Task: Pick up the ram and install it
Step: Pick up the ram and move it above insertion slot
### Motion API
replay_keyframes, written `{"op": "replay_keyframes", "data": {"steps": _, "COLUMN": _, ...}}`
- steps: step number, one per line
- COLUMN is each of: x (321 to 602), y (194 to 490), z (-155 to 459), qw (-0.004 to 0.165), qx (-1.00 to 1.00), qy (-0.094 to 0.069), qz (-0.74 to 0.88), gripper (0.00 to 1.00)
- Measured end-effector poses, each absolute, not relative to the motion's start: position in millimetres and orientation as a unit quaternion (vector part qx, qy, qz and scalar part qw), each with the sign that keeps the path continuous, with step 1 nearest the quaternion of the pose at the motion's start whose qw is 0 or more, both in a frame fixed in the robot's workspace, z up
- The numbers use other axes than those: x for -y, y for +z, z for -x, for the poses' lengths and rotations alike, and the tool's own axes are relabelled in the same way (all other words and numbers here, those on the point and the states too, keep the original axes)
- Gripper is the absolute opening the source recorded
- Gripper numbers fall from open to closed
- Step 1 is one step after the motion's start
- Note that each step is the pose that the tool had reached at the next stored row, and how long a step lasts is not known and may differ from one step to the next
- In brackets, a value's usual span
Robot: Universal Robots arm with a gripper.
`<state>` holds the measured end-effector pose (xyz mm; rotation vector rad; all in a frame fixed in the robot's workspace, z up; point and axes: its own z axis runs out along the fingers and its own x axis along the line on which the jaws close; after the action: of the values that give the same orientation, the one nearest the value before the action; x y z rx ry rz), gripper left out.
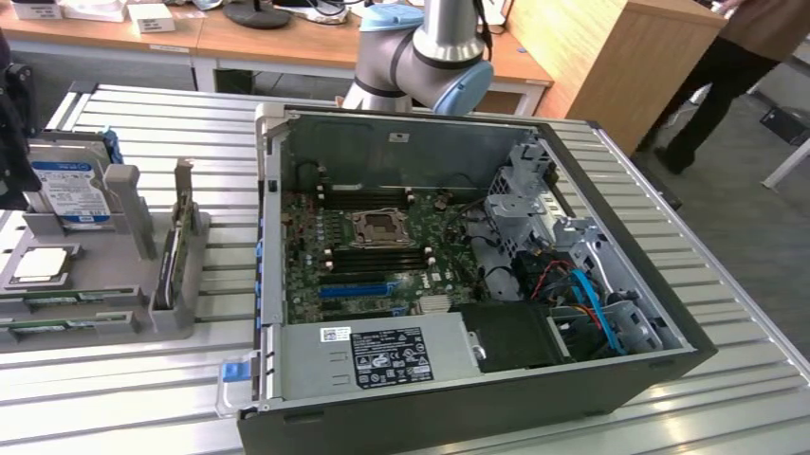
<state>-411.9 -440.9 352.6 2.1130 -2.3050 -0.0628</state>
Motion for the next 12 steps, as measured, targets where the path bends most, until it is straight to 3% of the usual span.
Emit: {"op": "replay_keyframes", "data": {"steps": 12, "x": 440.9, "y": 344.9, "z": 411.9, "qw": 0.008, "qx": 0.737, "qy": -0.020, "qz": -0.676, "gripper": 0.30}}
